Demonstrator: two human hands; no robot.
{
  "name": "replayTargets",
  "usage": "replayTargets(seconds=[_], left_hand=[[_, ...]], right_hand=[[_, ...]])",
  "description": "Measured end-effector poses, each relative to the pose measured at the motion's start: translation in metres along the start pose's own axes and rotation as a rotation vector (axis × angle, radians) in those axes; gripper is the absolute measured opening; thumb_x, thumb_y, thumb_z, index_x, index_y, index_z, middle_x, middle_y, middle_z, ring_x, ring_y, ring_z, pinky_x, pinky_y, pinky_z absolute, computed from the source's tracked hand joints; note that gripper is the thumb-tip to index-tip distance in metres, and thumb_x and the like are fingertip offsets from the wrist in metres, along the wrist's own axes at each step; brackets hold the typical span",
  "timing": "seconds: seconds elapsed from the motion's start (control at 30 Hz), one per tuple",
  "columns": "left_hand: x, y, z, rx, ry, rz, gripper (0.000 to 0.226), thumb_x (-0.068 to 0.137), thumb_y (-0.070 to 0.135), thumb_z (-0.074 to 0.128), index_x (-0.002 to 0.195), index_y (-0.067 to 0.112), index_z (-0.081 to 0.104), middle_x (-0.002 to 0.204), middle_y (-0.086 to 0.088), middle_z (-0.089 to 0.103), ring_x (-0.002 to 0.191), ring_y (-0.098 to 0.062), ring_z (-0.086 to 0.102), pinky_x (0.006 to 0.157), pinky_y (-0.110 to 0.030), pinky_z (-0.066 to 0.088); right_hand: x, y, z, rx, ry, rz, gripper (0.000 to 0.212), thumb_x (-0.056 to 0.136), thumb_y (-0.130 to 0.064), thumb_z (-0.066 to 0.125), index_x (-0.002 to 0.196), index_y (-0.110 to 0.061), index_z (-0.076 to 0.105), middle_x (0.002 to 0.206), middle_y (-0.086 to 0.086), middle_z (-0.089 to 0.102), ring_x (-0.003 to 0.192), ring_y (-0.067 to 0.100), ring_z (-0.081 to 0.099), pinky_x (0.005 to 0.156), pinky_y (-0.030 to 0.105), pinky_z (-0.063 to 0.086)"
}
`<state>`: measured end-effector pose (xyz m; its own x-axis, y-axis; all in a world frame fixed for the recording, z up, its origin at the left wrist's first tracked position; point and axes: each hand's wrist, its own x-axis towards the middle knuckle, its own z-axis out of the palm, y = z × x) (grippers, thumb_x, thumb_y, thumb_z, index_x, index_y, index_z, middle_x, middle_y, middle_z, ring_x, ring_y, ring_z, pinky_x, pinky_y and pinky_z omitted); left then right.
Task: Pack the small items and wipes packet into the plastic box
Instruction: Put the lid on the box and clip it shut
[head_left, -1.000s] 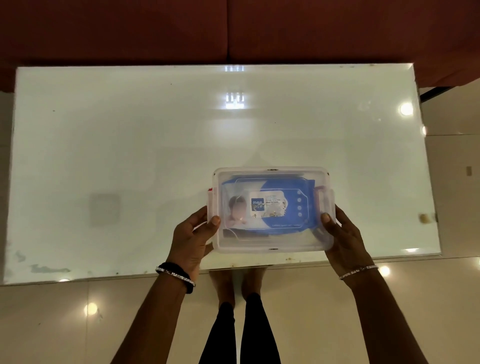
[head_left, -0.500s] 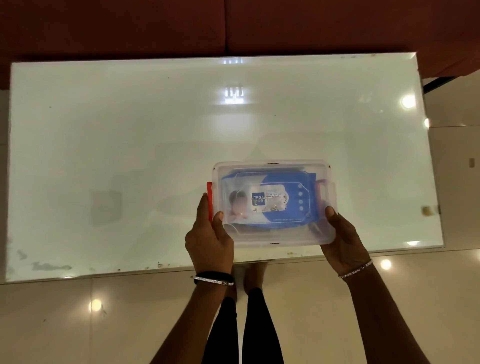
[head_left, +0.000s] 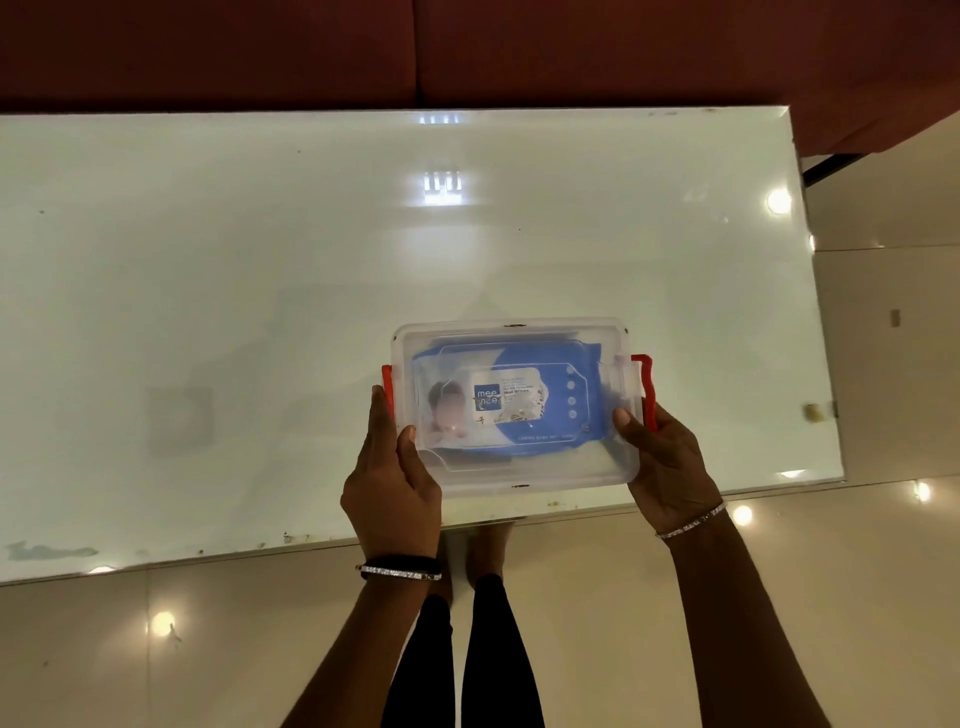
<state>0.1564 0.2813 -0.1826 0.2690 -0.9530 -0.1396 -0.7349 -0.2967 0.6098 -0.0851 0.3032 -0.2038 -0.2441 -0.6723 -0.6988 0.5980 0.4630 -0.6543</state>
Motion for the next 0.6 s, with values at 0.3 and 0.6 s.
replayTargets(seconds=[0.3,0.6], left_hand=[[0.000,-0.001,0.000,-0.016,0.012,0.029,0.045,0.092,0.008,0.058,0.135,-0.001,0.052,0.121,-0.023,0.066,0.074,-0.038,0.073,0.072,-0.040,0.058],[0.007,-0.006,-0.006,-0.066,-0.019,0.020,0.045,0.093,0.009,0.059,0.137,0.004,0.051,0.111,-0.022,0.072,0.075,-0.038,0.072,0.071,-0.039,0.059]], right_hand=[[-0.009,0.017,0.021,-0.743,0.342,-0.456,0.042,0.094,-0.008,0.061,0.136,-0.007,0.055,0.122,0.008,0.068,0.111,0.020,0.063,0.097,0.033,0.052],[-0.018,0.020,0.040,-0.975,0.514,-0.559,0.041,0.098,-0.013,0.056,0.139,-0.010,0.055,0.124,0.008,0.069,0.104,0.012,0.062,0.091,0.020,0.044]])
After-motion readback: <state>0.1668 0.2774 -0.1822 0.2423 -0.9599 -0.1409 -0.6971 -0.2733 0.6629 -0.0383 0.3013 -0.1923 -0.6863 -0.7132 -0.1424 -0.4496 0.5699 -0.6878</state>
